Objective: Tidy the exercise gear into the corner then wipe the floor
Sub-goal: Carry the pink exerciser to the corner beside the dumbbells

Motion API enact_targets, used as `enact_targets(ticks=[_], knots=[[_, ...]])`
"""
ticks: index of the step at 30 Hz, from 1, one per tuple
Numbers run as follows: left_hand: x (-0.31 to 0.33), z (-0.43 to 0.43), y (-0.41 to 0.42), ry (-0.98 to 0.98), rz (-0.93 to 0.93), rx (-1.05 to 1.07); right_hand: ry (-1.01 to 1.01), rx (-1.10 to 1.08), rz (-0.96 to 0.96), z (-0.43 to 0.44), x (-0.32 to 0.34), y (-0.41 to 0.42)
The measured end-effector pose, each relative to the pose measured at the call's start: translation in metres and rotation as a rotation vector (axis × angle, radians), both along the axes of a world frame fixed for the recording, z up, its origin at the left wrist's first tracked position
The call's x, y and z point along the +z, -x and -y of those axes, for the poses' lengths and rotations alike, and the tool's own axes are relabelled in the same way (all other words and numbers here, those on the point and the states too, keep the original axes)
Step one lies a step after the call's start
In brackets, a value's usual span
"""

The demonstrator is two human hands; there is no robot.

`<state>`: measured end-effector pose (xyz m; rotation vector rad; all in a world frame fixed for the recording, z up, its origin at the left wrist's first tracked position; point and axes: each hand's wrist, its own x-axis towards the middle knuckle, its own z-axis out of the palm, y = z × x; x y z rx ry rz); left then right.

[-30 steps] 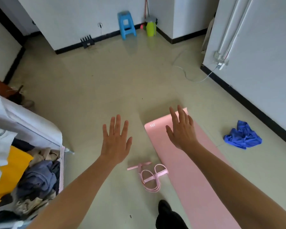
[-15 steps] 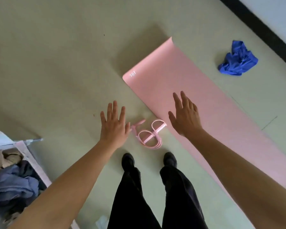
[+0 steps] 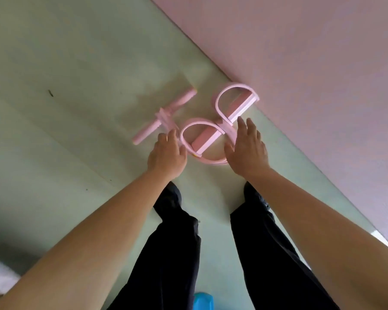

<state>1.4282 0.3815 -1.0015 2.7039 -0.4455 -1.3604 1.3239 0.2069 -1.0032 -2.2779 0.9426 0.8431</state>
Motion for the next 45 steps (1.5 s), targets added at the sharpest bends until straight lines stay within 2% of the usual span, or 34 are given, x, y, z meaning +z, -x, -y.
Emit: enact_targets(ticks=[4, 8, 11, 14, 16, 21, 27, 31, 33, 35, 37, 42, 45], knots=[[-0.075, 0.010, 0.006, 0.028, -0.043, 0.662, -0.013, -0.064, 0.022, -0.009, -0.074, 0.004], [-0.109, 0.022, 0.007, 0.191, 0.033, 1.028, 0.119, -0.121, 0.141, -0.017, -0.112, 0.011], [-0.110, 0.019, 0.004, 0.219, -0.021, 1.135, 0.116, -0.140, 0.212, -0.017, -0.114, 0.018], [-0.094, 0.015, -0.003, 0.214, -0.311, 1.214, 0.092, -0.161, 0.203, -0.011, -0.098, 0.020], [-0.073, 0.016, -0.004, 0.245, -0.451, 1.188, 0.103, -0.157, 0.170, -0.004, -0.079, 0.023], [-0.003, 0.028, 0.002, 0.390, -0.550, 1.148, 0.121, -0.158, 0.141, 0.015, -0.009, 0.038], [0.138, 0.047, -0.005, 0.474, -0.499, 1.090, 0.095, -0.254, 0.252, 0.033, 0.133, 0.053], [0.324, 0.077, -0.023, 0.555, -0.438, 1.008, 0.148, -0.282, 0.334, 0.061, 0.293, 0.046], [0.394, 0.090, -0.034, 0.619, -0.420, 0.983, 0.176, -0.285, 0.420, 0.075, 0.358, 0.036], [0.520, 0.111, -0.033, 0.703, -0.391, 0.917, 0.235, -0.297, 0.542, 0.096, 0.479, 0.042], [0.551, 0.120, -0.040, 0.778, -0.385, 0.888, 0.303, -0.313, 0.599, 0.105, 0.514, 0.030], [0.696, 0.146, -0.030, 1.033, -0.262, 0.725, 0.492, -0.356, 0.846, 0.116, 0.676, 0.048], [0.757, 0.158, -0.014, 1.185, -0.290, 0.593, 0.664, -0.442, 0.894, 0.111, 0.743, 0.080]])
